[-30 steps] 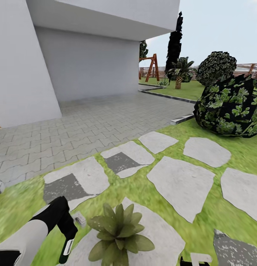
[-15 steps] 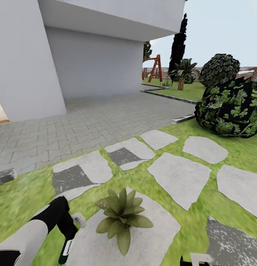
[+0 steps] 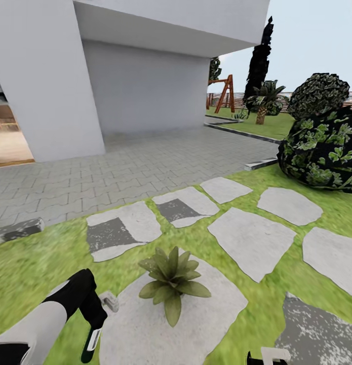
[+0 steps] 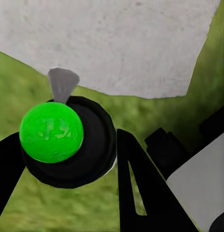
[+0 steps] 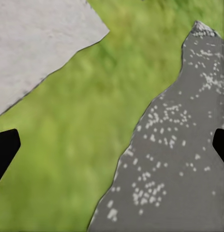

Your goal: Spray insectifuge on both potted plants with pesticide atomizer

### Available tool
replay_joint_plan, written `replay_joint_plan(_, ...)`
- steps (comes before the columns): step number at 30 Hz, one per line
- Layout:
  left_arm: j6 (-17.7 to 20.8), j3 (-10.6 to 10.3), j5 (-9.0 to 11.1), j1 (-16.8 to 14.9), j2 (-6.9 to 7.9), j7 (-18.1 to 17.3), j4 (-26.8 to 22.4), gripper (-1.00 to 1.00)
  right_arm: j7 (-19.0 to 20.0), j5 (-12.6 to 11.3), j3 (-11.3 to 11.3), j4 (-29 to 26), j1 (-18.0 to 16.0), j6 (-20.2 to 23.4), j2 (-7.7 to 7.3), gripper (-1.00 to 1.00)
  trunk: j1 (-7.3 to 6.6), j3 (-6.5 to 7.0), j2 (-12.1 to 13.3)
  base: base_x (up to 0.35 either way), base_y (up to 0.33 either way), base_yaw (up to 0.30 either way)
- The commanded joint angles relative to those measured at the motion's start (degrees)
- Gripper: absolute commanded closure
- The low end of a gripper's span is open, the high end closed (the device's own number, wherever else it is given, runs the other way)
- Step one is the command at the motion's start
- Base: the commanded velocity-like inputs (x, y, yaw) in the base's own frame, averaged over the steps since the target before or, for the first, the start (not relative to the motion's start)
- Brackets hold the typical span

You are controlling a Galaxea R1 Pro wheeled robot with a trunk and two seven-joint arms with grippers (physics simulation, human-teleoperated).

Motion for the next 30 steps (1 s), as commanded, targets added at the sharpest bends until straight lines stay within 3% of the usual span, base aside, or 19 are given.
replay_joint_plan(1,0.9,-0.2,-0.2,-0.1,0.03,-0.4,-0.3,1.00,-0.2,0.6,-0.4,0.1,0.0,-0.2,-0.01,-1.00,-0.01,-0.05,0.0,-0.006,-0.270,0.002)
replay_joint_plan(4,3.9,-0.4,-0.4,-0.3,-0.06,-0.7,-2.2,1.00,-0.2,0.6,-0.4,0.1,0.0,-0.2,0.02,-1.00,-0.01,-0.05,0.0,0.054,-0.266,0.001)
replay_joint_plan(11,5.2,-0.8,-0.9,-1.5,-0.23,-0.9,-3.4,1.00,-0.2,0.6,-0.4,0.0,0.0,-0.1,0.02,-1.00,-0.01,-0.05,0.0,0.093,-0.097,0.020)
replay_joint_plan(14,7.5,-0.9,-0.9,-3.7,-0.24,-0.9,-3.3,1.00,-0.3,0.6,-0.4,0.0,0.0,-0.1,0.02,-1.00,-0.01,-0.05,0.0,0.006,-0.006,0.208)
replay_joint_plan(20,8.9,-1.3,-0.9,-4.1,-0.09,-2.5,-2.6,1.00,-0.3,0.7,-0.4,0.1,0.0,-0.1,0.08,-1.00,-0.01,-0.05,0.0,0.001,-0.001,0.245)
replay_joint_plan(27,9.3,-5.9,-0.7,-4.0,-0.17,-4.8,-2.6,1.00,-0.3,0.7,-0.4,0.0,0.0,-0.1,0.06,-1.00,-0.01,-0.05,0.0,0.000,0.000,0.034)
replay_joint_plan(30,12.2,-6.9,-0.8,-4.1,0.03,-6.9,-3.0,1.00,-0.3,0.7,-0.4,0.0,0.0,-0.1,0.03,-1.00,-0.01,-0.05,0.0,0.000,-0.092,0.002)
